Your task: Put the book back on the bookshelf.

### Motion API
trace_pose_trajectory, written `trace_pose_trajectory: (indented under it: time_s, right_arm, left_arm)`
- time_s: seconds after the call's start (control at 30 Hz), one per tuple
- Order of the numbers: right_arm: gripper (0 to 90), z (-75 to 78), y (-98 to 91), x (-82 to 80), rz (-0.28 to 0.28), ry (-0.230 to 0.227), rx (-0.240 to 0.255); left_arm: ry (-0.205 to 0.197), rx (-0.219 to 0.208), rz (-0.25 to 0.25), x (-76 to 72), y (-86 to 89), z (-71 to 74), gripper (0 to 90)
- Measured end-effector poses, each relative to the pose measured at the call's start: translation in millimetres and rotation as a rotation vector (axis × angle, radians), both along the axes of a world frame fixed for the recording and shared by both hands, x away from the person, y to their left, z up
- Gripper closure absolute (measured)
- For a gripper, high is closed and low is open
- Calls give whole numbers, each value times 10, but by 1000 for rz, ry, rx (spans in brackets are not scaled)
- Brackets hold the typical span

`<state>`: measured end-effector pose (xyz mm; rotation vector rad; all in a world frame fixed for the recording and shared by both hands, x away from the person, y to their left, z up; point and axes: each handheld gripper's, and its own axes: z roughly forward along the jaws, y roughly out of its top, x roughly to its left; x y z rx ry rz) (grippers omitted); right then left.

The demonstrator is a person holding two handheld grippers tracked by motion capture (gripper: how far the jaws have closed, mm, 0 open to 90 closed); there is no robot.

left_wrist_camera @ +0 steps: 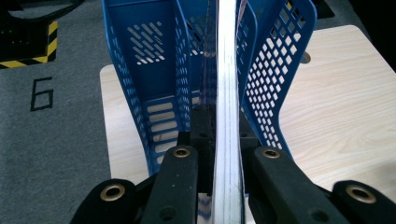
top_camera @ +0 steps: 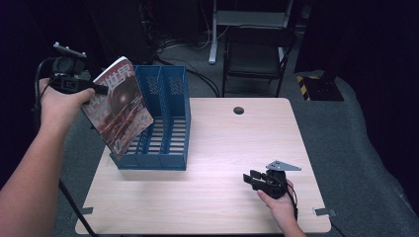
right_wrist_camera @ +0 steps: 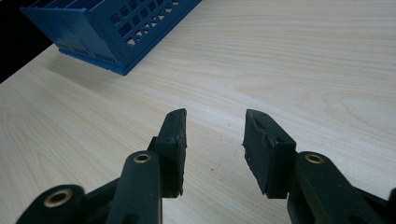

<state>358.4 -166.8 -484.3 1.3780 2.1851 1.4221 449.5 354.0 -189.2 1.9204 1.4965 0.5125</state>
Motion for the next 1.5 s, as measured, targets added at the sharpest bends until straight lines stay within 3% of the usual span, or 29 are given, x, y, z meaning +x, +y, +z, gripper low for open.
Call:
trace_pose_trajectory:
  time_s: [0.93,1.5]
  right_arm:
    - [590,6,-11,-2,0,-1,6]
    - [590,7,-16,-2,-1,-5,6]
  left_arm:
    - [-4,-14,63,244,-190,-73,839]
    - [-11,-19,72,363,-322,-121,839]
